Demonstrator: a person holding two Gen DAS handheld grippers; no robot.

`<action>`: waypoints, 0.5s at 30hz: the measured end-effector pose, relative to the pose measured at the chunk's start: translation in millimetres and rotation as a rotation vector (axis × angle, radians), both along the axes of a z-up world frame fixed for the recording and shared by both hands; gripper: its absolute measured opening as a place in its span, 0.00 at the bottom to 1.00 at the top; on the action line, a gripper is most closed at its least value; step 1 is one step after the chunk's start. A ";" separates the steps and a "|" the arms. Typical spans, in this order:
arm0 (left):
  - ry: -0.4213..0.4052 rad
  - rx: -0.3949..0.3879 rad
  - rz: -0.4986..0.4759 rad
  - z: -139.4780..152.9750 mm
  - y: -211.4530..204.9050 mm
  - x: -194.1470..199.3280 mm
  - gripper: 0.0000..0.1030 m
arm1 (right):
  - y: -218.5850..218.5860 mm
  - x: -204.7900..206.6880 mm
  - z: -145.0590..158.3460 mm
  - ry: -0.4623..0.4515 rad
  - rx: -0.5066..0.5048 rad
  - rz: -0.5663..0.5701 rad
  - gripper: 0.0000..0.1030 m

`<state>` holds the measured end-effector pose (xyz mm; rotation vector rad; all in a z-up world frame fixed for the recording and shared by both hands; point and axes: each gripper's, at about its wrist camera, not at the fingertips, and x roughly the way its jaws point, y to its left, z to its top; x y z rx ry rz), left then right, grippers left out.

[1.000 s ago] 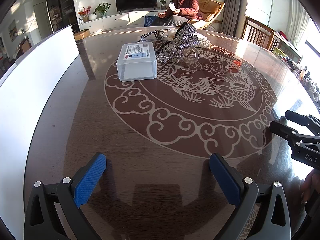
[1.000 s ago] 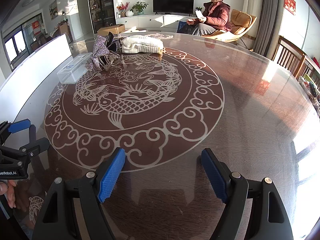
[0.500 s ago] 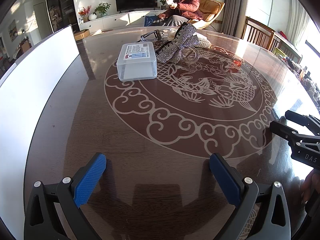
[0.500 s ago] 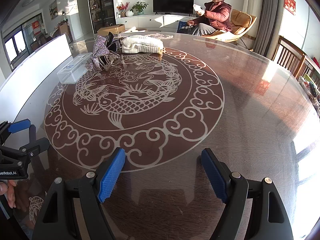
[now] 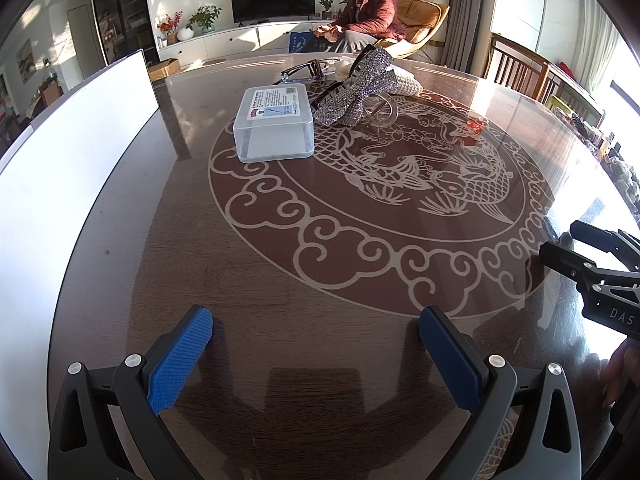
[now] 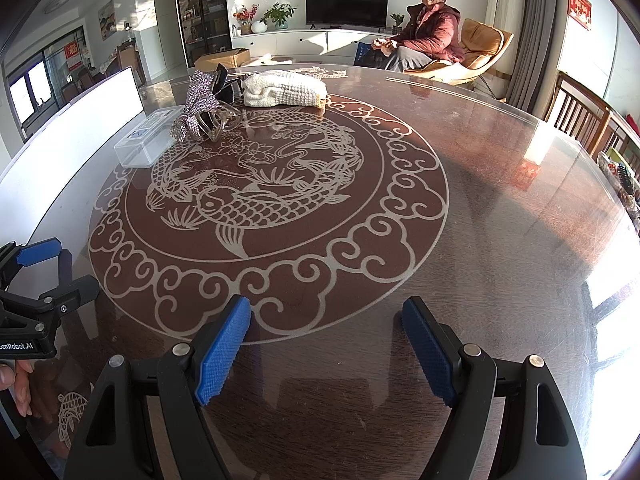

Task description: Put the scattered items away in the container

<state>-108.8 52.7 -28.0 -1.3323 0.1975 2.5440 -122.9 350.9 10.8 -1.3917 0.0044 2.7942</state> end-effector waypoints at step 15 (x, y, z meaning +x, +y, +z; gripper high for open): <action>0.000 0.000 0.000 -0.5 0.0 -0.3 1.00 | 0.0 0.2 0.0 0.000 0.000 0.000 0.77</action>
